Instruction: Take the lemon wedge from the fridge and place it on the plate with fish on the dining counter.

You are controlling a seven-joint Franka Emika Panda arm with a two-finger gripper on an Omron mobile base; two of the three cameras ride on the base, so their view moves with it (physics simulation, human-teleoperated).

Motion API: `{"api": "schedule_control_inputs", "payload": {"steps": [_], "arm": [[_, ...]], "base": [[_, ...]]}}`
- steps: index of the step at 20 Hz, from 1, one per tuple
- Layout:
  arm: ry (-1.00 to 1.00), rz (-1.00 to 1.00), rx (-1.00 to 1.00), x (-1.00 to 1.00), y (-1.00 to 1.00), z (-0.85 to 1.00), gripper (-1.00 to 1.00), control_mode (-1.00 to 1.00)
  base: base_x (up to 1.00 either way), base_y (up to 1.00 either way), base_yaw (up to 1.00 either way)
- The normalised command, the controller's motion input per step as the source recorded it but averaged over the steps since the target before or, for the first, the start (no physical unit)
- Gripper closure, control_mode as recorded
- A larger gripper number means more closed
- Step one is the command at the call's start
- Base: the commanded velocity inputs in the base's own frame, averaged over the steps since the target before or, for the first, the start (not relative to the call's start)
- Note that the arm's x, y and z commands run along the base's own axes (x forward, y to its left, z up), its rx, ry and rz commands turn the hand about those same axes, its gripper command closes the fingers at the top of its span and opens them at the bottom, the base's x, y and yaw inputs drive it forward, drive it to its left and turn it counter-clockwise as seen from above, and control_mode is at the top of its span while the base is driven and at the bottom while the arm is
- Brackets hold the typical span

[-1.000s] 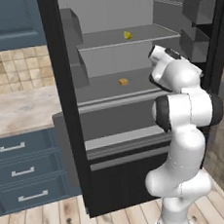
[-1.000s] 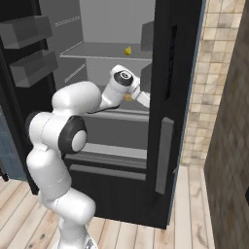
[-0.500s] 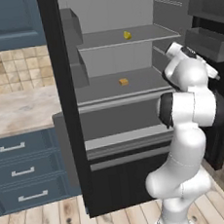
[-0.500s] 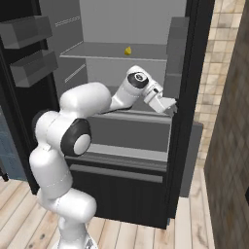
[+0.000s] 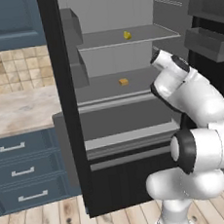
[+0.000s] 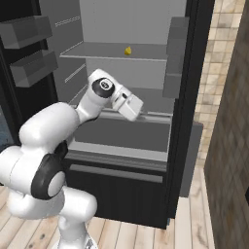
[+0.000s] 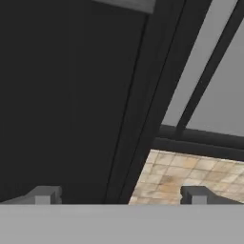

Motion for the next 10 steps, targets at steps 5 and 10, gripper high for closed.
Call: {"api": "schedule_control_inputs", "payload": {"steps": [5, 10], "arm": [[0.00, 0.50, 0.07, -0.28, 1.00, -0.21, -1.00, -1.00], [0.13, 0.53, 0.19, -0.04, 0.91, 0.06, -1.00, -1.00]], "base": [[0.00, 0.00, 0.00], [0.00, 0.00, 0.00]]}}
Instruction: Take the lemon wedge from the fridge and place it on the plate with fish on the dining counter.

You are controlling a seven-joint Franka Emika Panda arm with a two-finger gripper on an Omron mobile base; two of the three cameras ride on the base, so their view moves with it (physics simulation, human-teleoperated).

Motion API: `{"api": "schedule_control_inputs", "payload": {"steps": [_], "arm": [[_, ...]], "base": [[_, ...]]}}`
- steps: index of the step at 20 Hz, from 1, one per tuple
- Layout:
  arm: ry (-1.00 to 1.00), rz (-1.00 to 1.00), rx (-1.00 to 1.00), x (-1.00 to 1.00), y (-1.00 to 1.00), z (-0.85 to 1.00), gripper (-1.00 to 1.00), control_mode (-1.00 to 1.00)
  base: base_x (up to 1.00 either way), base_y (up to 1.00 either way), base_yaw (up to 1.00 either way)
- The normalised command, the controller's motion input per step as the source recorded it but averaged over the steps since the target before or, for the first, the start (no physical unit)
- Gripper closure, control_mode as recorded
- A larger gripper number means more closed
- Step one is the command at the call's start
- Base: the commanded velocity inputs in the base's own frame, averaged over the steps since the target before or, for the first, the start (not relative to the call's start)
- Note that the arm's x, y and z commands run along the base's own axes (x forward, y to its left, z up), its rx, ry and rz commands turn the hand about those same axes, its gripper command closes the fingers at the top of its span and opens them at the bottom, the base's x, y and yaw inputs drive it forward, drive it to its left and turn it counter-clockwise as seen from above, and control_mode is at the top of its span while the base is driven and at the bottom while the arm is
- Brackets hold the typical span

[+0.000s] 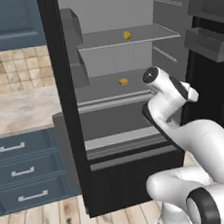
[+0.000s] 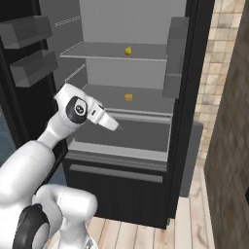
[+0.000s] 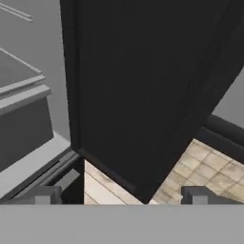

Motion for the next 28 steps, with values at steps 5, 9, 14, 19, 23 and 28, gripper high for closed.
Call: {"api": "schedule_control_inputs", "payload": {"steps": [5, 9, 14, 19, 23, 28], "arm": [[0.25, 0.52, 0.45, 0.00, 0.50, 0.12, -1.00, -1.00], [0.18, 0.42, 0.41, -0.08, 0.48, 0.02, -1.00, -1.00], [-0.26, 0.13, -0.03, -0.63, 0.52, 0.00, -1.00, -1.00], [-0.40, 0.00, -0.06, -0.40, 0.02, 0.11, -1.00, -1.00], [0.00, 0.00, 0.00, 0.00, 0.00, 0.00, -1.00, -1.00], [0.00, 0.00, 0.00, -0.01, -0.01, 0.01, -1.00, -1.00]], "base": [[0.00, 0.00, 0.00], [0.00, 0.00, 0.00], [0.00, 0.00, 0.00], [0.00, 0.00, 0.00], [0.00, 0.00, 0.00], [0.00, 0.00, 0.00]]}}
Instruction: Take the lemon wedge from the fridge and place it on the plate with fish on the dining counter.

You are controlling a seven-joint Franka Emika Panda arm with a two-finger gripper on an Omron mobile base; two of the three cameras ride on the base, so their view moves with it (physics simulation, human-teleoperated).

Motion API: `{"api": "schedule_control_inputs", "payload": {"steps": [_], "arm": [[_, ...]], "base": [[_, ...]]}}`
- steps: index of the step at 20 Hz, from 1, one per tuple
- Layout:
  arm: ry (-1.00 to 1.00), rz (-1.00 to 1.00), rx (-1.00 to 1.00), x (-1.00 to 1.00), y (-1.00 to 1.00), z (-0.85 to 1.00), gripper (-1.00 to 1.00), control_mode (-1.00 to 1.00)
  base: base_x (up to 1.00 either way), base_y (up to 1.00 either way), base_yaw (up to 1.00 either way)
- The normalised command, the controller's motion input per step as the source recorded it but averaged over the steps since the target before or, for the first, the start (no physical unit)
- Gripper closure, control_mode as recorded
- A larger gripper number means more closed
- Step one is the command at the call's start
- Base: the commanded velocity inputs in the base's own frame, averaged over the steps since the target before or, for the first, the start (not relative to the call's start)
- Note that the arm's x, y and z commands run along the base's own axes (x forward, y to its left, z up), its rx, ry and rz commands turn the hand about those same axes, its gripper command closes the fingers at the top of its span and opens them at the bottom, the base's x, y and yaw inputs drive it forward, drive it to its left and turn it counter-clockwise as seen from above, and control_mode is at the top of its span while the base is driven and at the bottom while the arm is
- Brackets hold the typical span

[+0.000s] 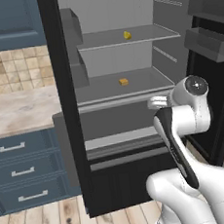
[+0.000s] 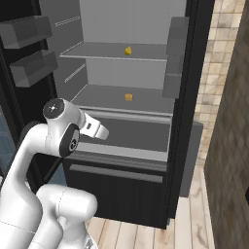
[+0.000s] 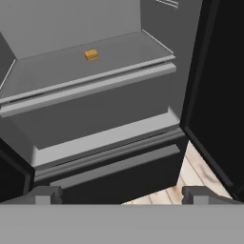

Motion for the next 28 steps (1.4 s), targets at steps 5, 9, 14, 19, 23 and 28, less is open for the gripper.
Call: {"api": "schedule_control_inputs", "payload": {"steps": [5, 9, 14, 19, 23, 28], "arm": [[-0.01, 0.00, 0.00, 0.00, 0.00, 0.14, -1.00, -1.00], [-0.09, 0.01, 0.00, 0.06, -0.29, 0.08, -1.00, -1.00], [0.00, 0.00, 0.00, 0.00, 0.00, 0.00, -1.00, 1.00], [0.00, 0.00, 0.00, 0.00, 0.00, 0.00, -1.00, 1.00], [0.00, 0.00, 0.00, 0.00, 0.00, 0.00, -1.00, 1.00], [0.00, 0.00, 0.00, 0.00, 0.00, 0.00, -1.00, 1.00]], "base": [[0.00, 0.00, 0.00], [0.00, 0.00, 0.00], [0.67, -0.05, 0.00], [0.98, -0.02, 0.00], [0.90, -0.07, 0.00], [0.56, -0.15, 0.00]]}}
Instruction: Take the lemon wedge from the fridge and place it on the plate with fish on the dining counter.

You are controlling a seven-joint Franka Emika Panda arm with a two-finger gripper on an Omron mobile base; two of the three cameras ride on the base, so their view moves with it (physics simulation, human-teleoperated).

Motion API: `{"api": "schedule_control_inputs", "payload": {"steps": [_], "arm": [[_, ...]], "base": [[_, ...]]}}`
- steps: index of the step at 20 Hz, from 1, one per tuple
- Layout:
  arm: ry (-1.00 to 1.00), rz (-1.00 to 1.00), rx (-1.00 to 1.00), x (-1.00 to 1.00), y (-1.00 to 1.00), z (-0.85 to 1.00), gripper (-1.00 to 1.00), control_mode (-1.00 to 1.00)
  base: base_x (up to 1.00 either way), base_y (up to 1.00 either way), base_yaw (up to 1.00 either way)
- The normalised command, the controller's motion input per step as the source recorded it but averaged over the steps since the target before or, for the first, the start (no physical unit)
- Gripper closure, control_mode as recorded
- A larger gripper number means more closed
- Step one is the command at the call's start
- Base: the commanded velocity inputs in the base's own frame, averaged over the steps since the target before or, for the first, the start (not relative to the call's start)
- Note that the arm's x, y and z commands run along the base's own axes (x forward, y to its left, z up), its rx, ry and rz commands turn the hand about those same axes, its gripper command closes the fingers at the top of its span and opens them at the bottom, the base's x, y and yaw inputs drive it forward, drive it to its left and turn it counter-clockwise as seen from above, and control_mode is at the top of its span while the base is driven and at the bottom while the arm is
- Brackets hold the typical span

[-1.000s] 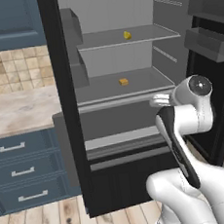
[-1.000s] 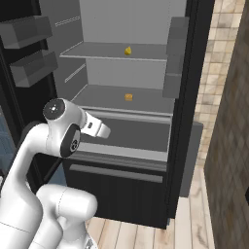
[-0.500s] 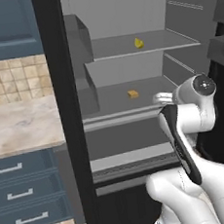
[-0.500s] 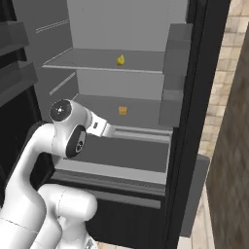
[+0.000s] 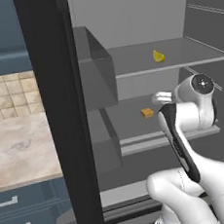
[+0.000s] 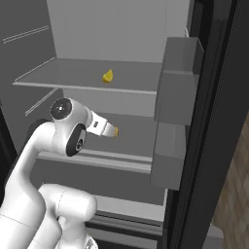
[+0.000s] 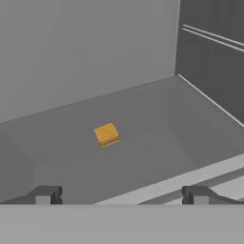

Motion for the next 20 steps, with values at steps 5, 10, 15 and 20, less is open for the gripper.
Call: {"api": "schedule_control_inputs", "payload": {"steps": [5, 10, 15, 20], "arm": [[0.01, -0.03, 0.00, -0.08, -0.07, 0.77, -1.00, -1.00], [0.12, -0.03, 0.00, -0.03, -0.01, 1.00, -1.00, -1.00], [0.05, 0.15, 0.03, 0.00, -0.12, 0.82, -1.00, -1.00], [-0.02, 0.14, 0.03, -0.01, -0.14, 0.19, -1.00, -1.00]], "base": [[0.03, 0.00, 0.00], [0.00, 0.00, 0.00], [0.00, 0.00, 0.00], [0.00, 0.00, 0.00]]}}
